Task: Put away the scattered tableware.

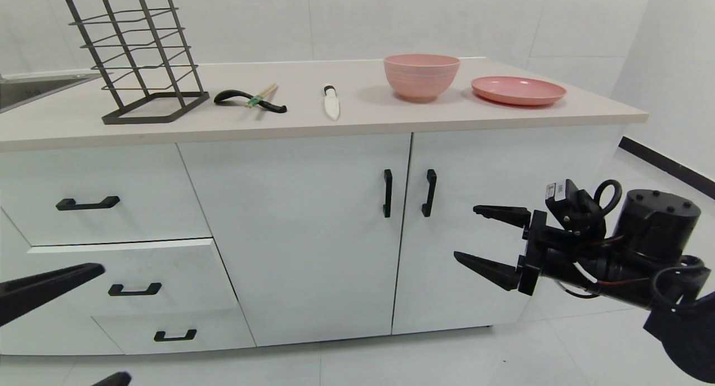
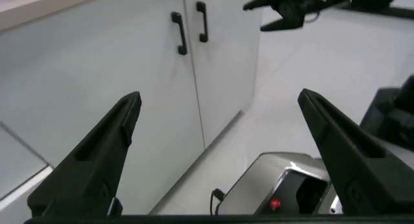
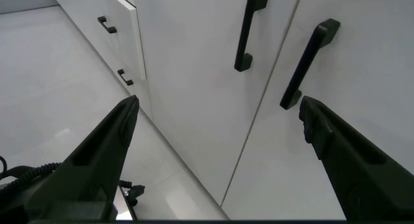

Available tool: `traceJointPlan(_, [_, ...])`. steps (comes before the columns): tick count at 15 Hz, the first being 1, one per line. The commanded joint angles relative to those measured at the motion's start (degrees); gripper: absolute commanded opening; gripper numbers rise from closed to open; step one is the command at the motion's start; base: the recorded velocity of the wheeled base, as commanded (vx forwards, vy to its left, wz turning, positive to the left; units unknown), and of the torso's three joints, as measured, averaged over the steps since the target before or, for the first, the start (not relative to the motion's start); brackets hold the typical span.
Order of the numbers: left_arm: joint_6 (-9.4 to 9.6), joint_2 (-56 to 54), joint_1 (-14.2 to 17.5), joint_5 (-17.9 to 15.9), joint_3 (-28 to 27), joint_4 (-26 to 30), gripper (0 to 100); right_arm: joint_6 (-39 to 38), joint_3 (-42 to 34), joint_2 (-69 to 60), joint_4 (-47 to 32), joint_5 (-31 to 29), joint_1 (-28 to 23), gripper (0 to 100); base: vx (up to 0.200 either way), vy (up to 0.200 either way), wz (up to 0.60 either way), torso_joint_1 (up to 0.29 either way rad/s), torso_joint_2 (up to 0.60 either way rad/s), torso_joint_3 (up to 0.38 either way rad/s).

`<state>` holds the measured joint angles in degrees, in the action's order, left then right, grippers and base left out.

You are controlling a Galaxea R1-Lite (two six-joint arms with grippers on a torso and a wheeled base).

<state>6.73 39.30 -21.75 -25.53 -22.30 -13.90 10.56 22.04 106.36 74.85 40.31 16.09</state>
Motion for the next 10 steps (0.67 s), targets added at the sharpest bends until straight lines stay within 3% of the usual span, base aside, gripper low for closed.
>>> traceJointPlan(1, [4.78, 12.4, -4.2, -1.0, -3.6, -1.3, 100, -1.0, 0.3, 0.1, 0.0, 0.0, -0.4, 100, 0.0, 0.0, 0.0, 0.0, 0.0, 0.0])
traceJointPlan(2, [5.84, 16.2, -4.6, -1.2, -5.1, -3.1, 100, -2.0, 0.4, 0.2, 0.0, 0.0, -0.8, 100, 0.0, 0.0, 0.0, 0.0, 0.0, 0.0])
traceJointPlan(5, [6.19, 26.4, -4.7, -1.6, -6.7, -12.6, 100, -2.4, 0.3, 1.9, 0.0, -0.1, -2.7, 100, 0.0, 0.0, 0.0, 0.0, 0.0, 0.0])
traceJointPlan(10, [6.37, 37.2, -4.8, -8.0, -8.2, -20.2, 100, -2.5, 4.8, 5.5, 0.0, 2.0, -2.7, 100, 0.0, 0.0, 0.0, 0.0, 0.0, 0.0])
